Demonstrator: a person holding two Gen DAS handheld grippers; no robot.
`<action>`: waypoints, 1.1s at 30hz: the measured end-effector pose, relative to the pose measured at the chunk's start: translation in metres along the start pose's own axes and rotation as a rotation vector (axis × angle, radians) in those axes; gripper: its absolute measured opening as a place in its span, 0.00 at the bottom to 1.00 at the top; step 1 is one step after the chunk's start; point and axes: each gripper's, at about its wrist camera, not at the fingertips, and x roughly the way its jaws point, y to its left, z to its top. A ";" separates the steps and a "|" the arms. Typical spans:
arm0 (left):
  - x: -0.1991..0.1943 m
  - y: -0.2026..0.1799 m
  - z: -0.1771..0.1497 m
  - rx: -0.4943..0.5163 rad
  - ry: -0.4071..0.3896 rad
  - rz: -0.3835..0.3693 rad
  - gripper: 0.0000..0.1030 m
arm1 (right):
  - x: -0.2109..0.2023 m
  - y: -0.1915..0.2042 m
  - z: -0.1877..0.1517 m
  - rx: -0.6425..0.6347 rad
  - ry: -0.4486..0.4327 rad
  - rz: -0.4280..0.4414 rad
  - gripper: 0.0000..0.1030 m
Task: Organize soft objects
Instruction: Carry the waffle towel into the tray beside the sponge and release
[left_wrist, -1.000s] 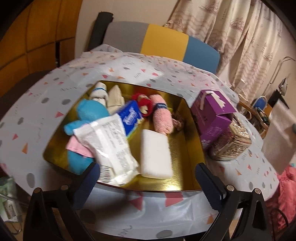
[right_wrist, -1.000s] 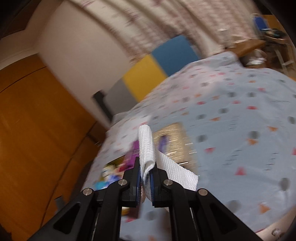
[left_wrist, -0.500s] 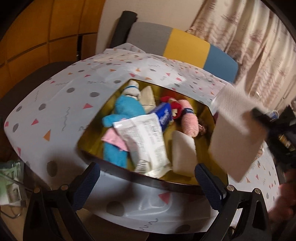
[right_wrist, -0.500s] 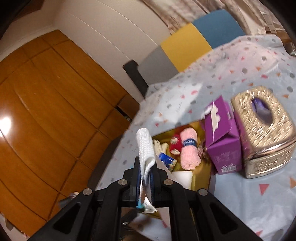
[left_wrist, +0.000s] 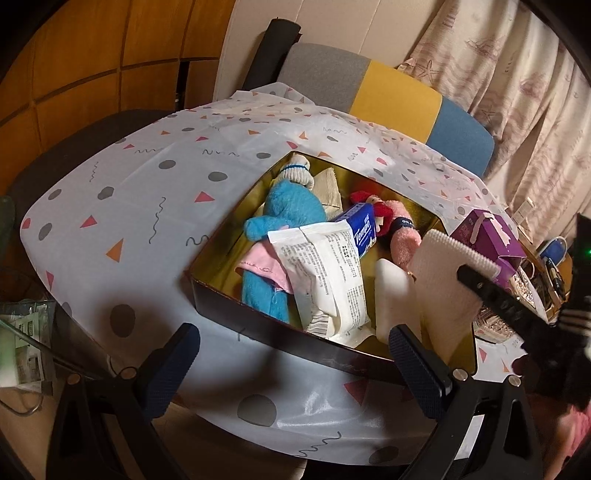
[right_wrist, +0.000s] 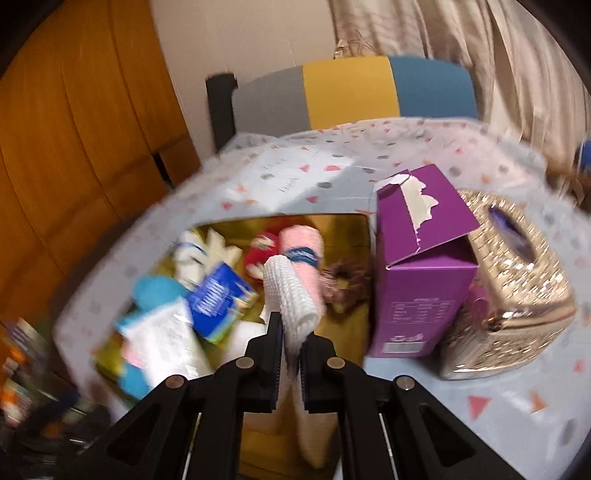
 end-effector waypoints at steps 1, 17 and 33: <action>0.000 -0.001 -0.001 0.002 0.000 0.002 1.00 | 0.005 0.000 0.001 -0.011 0.010 -0.016 0.06; 0.003 -0.005 -0.009 0.003 0.019 0.032 1.00 | -0.026 -0.007 -0.020 0.004 0.095 -0.025 0.33; -0.009 -0.016 -0.010 0.086 -0.020 0.150 1.00 | -0.009 0.004 -0.024 0.028 0.180 0.088 0.33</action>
